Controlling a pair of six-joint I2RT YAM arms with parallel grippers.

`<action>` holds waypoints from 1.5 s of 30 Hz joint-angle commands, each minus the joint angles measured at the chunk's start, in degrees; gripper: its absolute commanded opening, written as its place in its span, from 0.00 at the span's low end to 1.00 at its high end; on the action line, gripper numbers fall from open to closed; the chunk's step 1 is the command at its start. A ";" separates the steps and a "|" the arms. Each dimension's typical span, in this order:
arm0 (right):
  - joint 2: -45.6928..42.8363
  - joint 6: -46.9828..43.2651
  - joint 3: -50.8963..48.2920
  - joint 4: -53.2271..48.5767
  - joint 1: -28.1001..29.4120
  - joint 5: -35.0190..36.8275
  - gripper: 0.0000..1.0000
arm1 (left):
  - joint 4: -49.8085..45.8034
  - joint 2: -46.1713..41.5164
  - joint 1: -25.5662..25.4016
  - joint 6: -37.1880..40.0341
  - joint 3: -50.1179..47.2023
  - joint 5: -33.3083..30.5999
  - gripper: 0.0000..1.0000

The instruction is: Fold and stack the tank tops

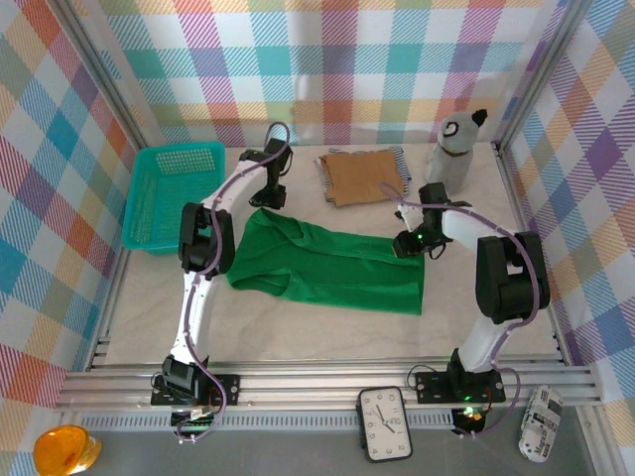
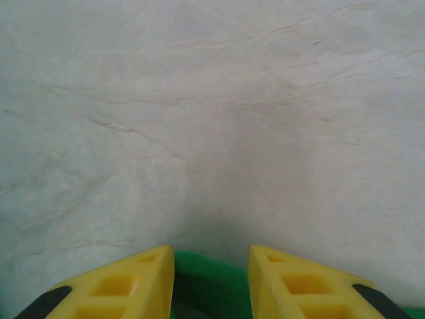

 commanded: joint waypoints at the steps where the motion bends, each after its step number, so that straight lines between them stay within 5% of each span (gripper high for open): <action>1: 0.97 -2.24 -0.91 -1.75 0.21 2.88 0.44 | -5.12 0.78 0.53 1.32 1.73 -6.97 0.33; 8: 2.63 -1.77 -2.46 -1.11 0.21 3.55 0.43 | -6.20 -0.67 0.51 1.41 -0.33 -5.12 0.27; 13: 2.95 -1.53 -2.92 -0.72 0.21 4.11 0.42 | -4.70 -3.45 0.66 1.40 -4.46 -4.53 0.00; 28: 2.94 -0.51 -4.36 -0.44 0.13 7.08 0.41 | 18.49 -25.92 0.40 1.93 -38.65 5.96 0.00; 34: 2.77 -0.56 -4.24 -0.88 -0.14 8.05 0.41 | 20.28 -26.87 0.40 0.78 -46.04 4.09 0.00; 45: 4.17 -1.33 -3.82 -1.15 -0.84 9.32 0.43 | 12.80 -16.97 1.10 1.28 -40.33 -12.26 0.00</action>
